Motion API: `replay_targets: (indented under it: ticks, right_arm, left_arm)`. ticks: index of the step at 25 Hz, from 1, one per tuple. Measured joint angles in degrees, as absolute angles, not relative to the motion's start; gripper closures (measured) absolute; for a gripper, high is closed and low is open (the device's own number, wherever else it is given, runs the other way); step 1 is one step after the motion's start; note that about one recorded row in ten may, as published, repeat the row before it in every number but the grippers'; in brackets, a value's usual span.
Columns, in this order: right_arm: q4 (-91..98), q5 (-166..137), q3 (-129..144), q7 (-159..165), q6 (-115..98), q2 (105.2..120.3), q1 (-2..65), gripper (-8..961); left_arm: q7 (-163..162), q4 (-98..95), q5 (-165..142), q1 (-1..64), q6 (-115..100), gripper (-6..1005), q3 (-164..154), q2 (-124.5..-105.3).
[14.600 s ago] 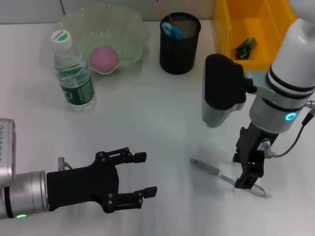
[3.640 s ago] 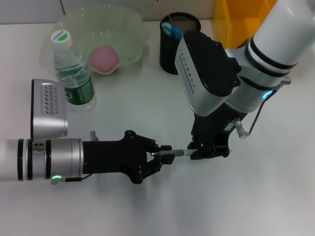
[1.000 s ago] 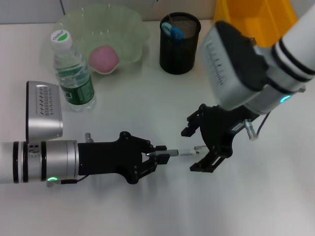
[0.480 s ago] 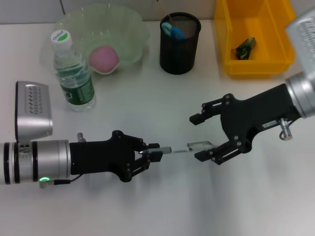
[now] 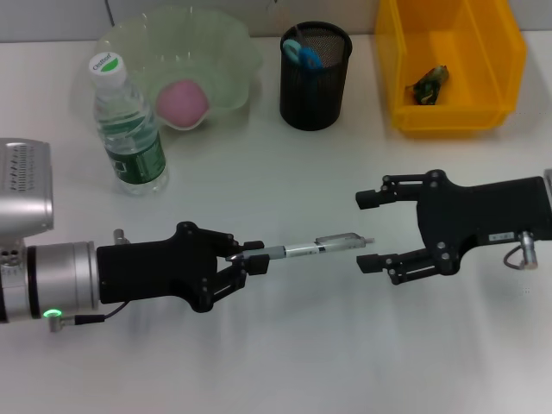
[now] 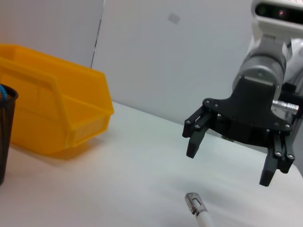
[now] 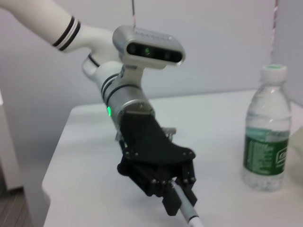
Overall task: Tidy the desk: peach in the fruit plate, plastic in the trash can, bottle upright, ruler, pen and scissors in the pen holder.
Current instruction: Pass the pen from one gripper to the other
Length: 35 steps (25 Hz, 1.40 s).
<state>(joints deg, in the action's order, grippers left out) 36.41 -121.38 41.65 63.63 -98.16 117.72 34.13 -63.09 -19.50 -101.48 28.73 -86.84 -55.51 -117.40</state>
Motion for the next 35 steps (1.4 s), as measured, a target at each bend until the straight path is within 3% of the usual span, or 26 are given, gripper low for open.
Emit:
replay_targets:
  ticks: [5,23,35]
  right_arm:
    - [35.31,-120.75,38.20,61.07,-100.18,117.63,32.31,138]
    - [33.33,-117.67,37.26,60.44,-107.29,114.11,29.79,138]
    - [31.79,-117.67,36.74,60.06,-108.09,113.28,30.03,138]
  left_arm:
    - [-64.48,-19.74,-101.56,28.04,-88.17,861,-55.30,-116.88]
    - [-69.42,-22.28,-101.63,27.10,-93.28,862,-54.22,-116.35]
    - [-69.79,-22.42,-101.42,27.15,-97.48,861,-53.08,-116.59]
